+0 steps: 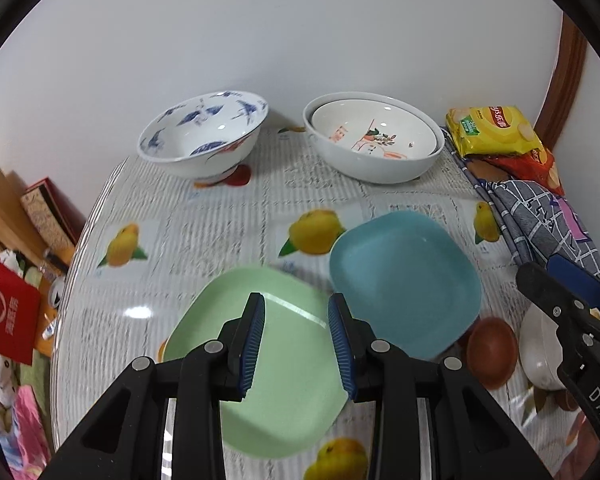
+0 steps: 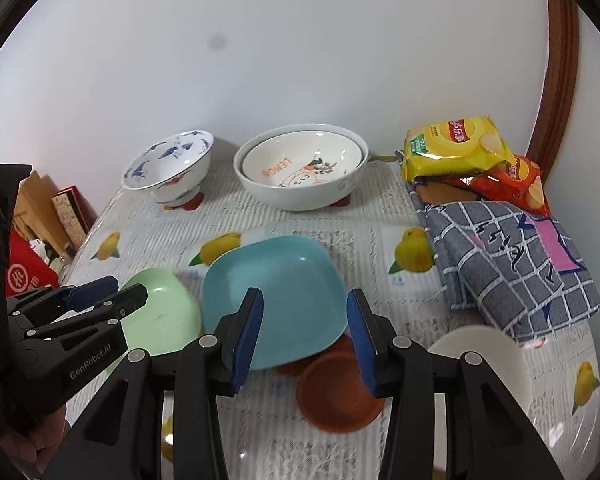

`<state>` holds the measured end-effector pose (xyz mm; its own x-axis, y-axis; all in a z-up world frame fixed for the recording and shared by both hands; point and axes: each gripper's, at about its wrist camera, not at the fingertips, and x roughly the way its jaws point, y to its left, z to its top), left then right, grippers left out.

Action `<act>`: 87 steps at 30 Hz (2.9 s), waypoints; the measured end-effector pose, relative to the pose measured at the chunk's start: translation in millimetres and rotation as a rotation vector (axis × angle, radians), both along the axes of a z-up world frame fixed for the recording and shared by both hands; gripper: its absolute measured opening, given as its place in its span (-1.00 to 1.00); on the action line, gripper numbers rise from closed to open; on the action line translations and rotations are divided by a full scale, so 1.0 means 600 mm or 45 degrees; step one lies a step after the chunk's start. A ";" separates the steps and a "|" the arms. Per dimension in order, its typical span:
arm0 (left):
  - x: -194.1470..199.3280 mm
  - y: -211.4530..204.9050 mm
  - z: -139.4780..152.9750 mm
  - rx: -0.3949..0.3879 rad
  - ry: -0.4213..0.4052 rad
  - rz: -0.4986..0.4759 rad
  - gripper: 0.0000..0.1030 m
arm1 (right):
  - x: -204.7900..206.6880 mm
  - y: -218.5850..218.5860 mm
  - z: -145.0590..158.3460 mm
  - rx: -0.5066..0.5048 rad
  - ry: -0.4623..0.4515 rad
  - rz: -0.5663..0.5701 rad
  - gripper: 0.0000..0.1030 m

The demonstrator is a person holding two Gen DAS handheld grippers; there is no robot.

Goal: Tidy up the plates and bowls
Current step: 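Move both grippers to the rim of the blue plate, then close both grippers on the blue plate rim, then lift the blue plate with both grippers toward the green plate stack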

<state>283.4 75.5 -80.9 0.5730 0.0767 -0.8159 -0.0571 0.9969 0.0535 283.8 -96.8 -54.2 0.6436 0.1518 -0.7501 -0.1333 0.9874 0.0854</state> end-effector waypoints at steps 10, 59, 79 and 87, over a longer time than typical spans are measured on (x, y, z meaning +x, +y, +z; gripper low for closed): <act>0.067 -0.029 -0.042 0.009 0.082 -0.012 -0.39 | 0.077 -0.026 -0.045 0.029 0.059 0.003 -0.16; 0.126 -0.032 -0.073 -0.120 0.125 -0.005 -0.75 | 0.131 -0.041 -0.118 0.120 0.192 -0.080 -0.84; -0.022 -0.056 0.043 -0.117 0.015 -0.024 -0.75 | -0.037 -0.062 0.005 0.151 0.065 -0.126 -0.85; -0.074 -0.035 0.059 -0.125 -0.002 0.003 -0.75 | -0.090 -0.044 0.024 0.157 0.042 -0.112 -0.85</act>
